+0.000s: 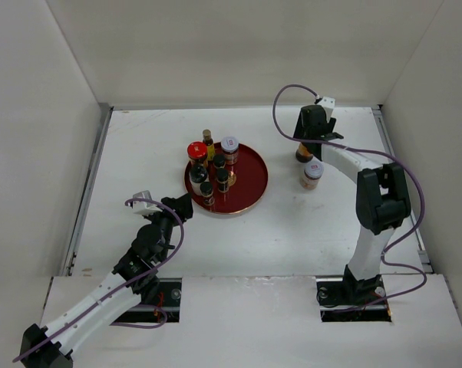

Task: Organize the condiment bottles

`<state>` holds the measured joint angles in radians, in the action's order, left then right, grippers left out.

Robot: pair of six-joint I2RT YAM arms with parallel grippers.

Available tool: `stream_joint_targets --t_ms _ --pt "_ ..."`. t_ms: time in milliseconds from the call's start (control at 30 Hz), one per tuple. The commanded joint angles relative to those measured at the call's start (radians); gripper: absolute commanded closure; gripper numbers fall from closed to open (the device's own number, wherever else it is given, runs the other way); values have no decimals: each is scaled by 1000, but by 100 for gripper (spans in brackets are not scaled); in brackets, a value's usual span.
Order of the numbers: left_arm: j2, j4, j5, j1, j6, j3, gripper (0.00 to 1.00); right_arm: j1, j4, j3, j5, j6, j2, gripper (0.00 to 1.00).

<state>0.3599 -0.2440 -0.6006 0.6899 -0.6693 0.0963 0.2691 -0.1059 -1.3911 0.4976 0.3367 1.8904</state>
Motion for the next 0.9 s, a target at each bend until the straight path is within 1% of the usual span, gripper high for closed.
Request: stream_joint_targets --t_ms 0,167,300,500,667,867 --pt "-10 -41 4 1 4 6 38 -3 32 -3 -44 42 -51 53" --pt "-7 -49 2 3 5 5 38 11 52 -14 -57 39 -154 55" --pt "-15 -41 2 1 8 10 38 74 37 -42 -54 7 -200 55" --pt "-10 -46 2 1 8 8 38 189 48 -29 -50 8 -223 55" --pt "-1 -49 7 0 7 10 38 293 60 -55 -54 22 -185 55" --pt "-12 -44 4 -2 8 7 38 370 60 -144 -51 33 -68 55"
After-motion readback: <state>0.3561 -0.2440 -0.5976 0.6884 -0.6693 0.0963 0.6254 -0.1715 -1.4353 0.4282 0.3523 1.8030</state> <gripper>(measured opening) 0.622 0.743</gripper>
